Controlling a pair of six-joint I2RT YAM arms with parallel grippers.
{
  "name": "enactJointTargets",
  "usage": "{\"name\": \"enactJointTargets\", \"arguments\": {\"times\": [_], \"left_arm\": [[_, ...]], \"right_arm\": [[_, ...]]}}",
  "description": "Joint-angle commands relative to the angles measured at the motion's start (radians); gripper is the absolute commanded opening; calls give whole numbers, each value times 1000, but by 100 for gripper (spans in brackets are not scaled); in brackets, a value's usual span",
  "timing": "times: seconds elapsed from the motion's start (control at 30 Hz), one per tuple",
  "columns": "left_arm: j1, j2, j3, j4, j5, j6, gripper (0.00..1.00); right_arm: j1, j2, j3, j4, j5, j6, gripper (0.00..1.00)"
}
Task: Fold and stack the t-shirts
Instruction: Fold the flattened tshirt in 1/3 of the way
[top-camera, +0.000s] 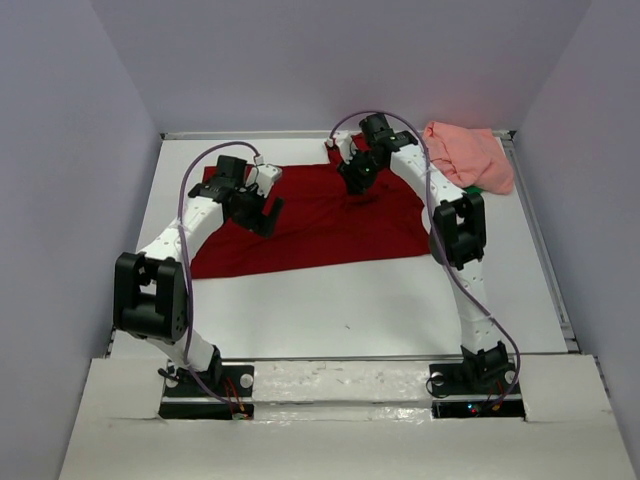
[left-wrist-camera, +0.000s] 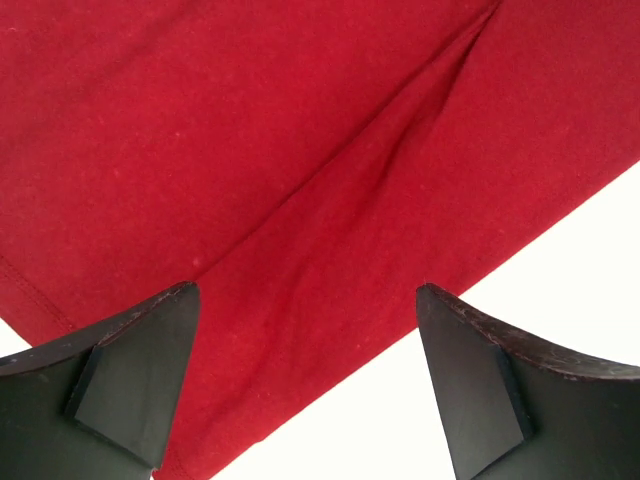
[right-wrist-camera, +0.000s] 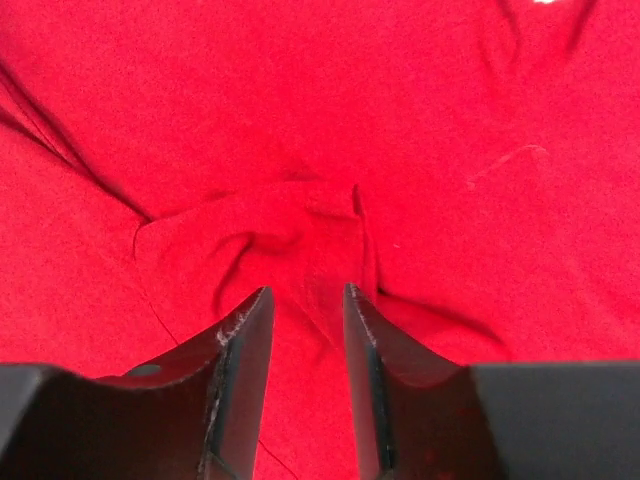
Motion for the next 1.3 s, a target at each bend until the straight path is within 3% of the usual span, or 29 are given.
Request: {"name": "enactJointTargets", "arguments": {"times": [0.0,0.23,0.83,1.27], "left_arm": [[2,-72,-13,16,5,-13,99],[30,-189,-88,91,-125,-47,99],[98,-231,-125,88,-92,-47,99],[104,-243,-139,88,-78,-44,99]], "right_arm": [[18,31,71,35,-54,8,36],[37,75,100,64,-62,18,45],[46,117,103,92,4,-15,57],[46,125,104,128,102,-37,60]]}}
